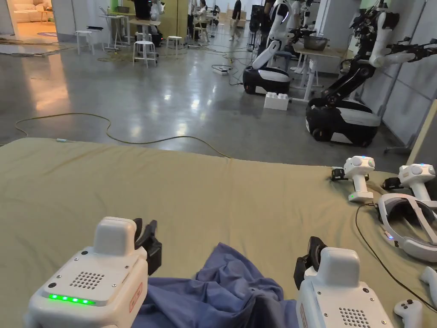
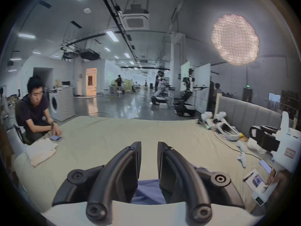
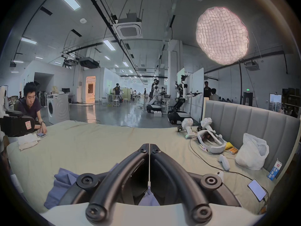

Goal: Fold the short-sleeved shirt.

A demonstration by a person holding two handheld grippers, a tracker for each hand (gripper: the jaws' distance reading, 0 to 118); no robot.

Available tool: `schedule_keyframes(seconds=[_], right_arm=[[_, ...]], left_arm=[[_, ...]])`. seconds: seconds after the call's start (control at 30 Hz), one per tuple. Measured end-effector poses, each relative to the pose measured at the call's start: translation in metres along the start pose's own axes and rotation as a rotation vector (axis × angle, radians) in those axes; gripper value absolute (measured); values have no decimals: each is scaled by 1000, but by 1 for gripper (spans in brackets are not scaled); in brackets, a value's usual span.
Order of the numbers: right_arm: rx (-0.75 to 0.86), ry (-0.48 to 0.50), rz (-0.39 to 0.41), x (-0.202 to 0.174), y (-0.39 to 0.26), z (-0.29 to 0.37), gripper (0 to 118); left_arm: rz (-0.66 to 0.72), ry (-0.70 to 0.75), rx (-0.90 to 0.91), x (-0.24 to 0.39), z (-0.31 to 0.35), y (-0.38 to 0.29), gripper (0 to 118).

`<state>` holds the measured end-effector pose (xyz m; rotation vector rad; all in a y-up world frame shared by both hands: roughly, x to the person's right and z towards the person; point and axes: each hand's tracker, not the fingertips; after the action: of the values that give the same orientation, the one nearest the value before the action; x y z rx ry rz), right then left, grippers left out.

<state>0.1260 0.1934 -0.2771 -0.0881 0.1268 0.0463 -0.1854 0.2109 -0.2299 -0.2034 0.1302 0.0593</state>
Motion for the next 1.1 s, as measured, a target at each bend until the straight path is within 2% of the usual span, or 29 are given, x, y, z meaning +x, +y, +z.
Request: schedule_keyframes(seconds=[0.13,0.3,0.37,0.53,0.7,0.73,0.77,0.83,0.93,0.97,1.1], right_arm=[[11,14,3,-13,7,-5,1],[-9,28,-4,-19,7,-12,1],[-33,41,7,-19,4,-15,1],[-86,32,63,-11,-13,-20,1],[-161,-2,67,4,-30,-30,1],[-176,-8,67,7,-33,-32,1],[-187,-13,68,9,-36,-34,1],[-207,-31,74,14,-40,-36,1],[-225,-54,87,20,-44,-39,1],[-229,-60,92,22,-46,-40,1],[-251,-81,102,28,-50,-45,1]], left_arm=[[34,21,-4,-20,-2,-1,1],[26,55,-72,-40,-17,-12,0],[45,90,-157,-52,-32,-20,0],[157,28,-455,-106,-100,-56,0],[288,15,-653,-144,-165,-77,0],[305,13,-698,-154,-184,-84,1],[317,3,-727,-163,-201,-91,9],[309,5,-804,-171,-227,-102,35],[324,-22,-879,-169,-244,-119,57],[321,-16,-911,-168,-249,-125,62],[277,24,-982,-145,-249,-141,62]])
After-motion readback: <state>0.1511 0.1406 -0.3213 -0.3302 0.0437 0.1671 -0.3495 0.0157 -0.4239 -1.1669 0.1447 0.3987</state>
